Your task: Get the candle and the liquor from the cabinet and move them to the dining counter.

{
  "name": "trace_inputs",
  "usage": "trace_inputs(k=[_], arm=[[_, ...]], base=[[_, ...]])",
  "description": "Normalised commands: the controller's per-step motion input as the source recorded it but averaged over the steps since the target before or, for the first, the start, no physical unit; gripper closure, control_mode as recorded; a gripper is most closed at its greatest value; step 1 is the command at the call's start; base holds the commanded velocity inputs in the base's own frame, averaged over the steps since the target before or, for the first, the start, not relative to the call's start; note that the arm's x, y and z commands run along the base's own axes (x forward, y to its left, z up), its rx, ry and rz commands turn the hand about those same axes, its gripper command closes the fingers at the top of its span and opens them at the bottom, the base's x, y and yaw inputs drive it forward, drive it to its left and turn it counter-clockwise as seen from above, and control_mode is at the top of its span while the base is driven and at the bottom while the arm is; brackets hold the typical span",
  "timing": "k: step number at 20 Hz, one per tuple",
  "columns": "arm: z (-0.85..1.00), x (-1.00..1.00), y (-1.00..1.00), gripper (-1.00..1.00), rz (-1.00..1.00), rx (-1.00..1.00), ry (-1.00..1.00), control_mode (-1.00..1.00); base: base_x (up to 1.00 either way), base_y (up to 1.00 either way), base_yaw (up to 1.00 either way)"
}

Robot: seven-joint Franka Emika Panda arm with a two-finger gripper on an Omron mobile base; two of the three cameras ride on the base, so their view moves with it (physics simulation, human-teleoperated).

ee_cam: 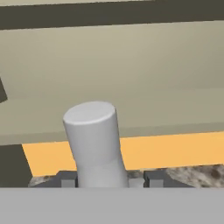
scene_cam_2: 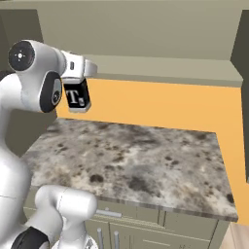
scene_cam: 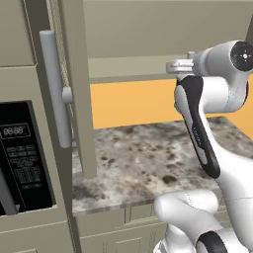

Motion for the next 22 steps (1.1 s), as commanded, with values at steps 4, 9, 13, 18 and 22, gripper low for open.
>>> trace_inputs(k=[4, 9, 13, 18, 22], arm=[[-0.61, -0.48, 0.01, 1.00, 0.00, -0.03, 0.00, -1.00], [-0.48, -0.37, -0.03, 1.00, 0.00, 0.02, -0.03, -1.00], [-0.27, -0.19, -0.07, 1.00, 0.00, 0.01, 0.08, -1.00], [-0.04, -0.01, 0.00, 1.00, 0.00, 0.00, 0.06, -1.00], [0.00, 0.00, 0.00, 1.00, 0.00, 0.00, 0.00, -1.00]], base=[[0.00, 0.00, 0.00], [0.00, 0.00, 0.00], [0.00, 0.00, 0.00], [0.00, 0.00, 0.00], [0.00, 0.00, 0.00]])
